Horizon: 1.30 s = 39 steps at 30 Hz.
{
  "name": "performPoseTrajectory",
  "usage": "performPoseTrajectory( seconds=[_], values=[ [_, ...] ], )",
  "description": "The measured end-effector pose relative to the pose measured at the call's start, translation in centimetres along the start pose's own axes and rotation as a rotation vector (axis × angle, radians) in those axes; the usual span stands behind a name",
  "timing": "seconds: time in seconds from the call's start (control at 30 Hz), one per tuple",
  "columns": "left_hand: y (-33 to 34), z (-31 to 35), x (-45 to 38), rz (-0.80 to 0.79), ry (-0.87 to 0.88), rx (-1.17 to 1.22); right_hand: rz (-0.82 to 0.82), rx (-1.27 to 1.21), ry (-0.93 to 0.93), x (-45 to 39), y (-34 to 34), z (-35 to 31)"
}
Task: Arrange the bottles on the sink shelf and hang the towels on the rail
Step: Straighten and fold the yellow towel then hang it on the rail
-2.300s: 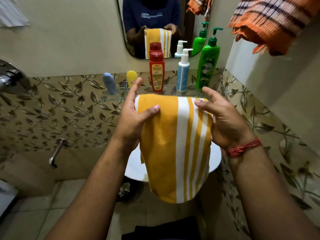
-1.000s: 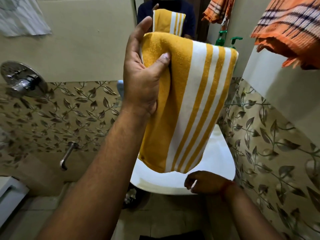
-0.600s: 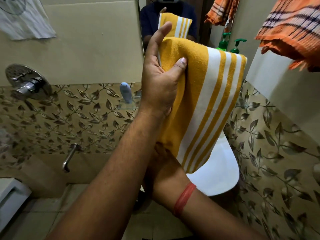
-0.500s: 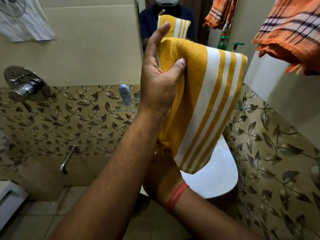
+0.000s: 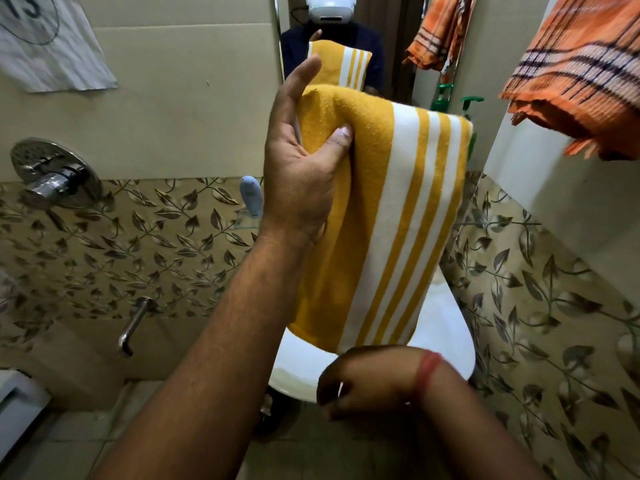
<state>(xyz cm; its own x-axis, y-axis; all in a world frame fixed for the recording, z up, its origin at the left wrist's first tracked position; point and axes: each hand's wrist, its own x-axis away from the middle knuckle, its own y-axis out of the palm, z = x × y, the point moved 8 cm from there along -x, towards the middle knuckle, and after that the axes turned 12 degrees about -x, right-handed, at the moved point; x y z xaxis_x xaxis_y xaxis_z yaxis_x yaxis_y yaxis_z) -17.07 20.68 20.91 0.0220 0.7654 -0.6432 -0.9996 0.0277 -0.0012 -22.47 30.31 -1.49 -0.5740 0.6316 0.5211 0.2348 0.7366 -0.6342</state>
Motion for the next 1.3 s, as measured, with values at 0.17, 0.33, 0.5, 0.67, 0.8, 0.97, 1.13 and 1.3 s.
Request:
performPoseTrajectory(
  seconds=[0.17,0.33,0.5,0.67,0.8,0.97,1.13,1.3],
  values=[
    [-1.0,-2.0,1.7,0.004,-0.085,0.017,0.588,-0.567,-0.44,11.4,-9.9,-1.6],
    [-1.2,-3.4,3.6,0.042,-0.148,-0.018,1.339,-0.626,-0.568,14.3,-14.2,2.4],
    [-1.0,-4.0,4.4,0.036,-0.177,-0.01,1.379,-1.159,-0.404,12.1,-14.0,6.5],
    [-0.6,-4.8,4.9,-0.05,-0.212,-0.056,1.233,-1.258,-0.579,12.2,-14.4,5.1],
    [-0.8,-5.1,5.1,-0.12,-0.236,-0.106,1.464,-0.912,-0.542,14.8,-15.1,4.0],
    [-1.1,-5.8,5.6,-0.145,-0.229,-0.222,1.456,-0.754,-0.382,15.8,-15.2,3.6],
    [-0.6,-5.7,4.9,-0.211,-0.189,-0.33,1.501,-0.51,-0.16,17.0,-15.6,3.0],
    [-0.1,-4.8,2.2,-0.273,-0.086,-0.531,1.63,-0.059,0.022,18.5,-16.2,1.0]
  ],
)
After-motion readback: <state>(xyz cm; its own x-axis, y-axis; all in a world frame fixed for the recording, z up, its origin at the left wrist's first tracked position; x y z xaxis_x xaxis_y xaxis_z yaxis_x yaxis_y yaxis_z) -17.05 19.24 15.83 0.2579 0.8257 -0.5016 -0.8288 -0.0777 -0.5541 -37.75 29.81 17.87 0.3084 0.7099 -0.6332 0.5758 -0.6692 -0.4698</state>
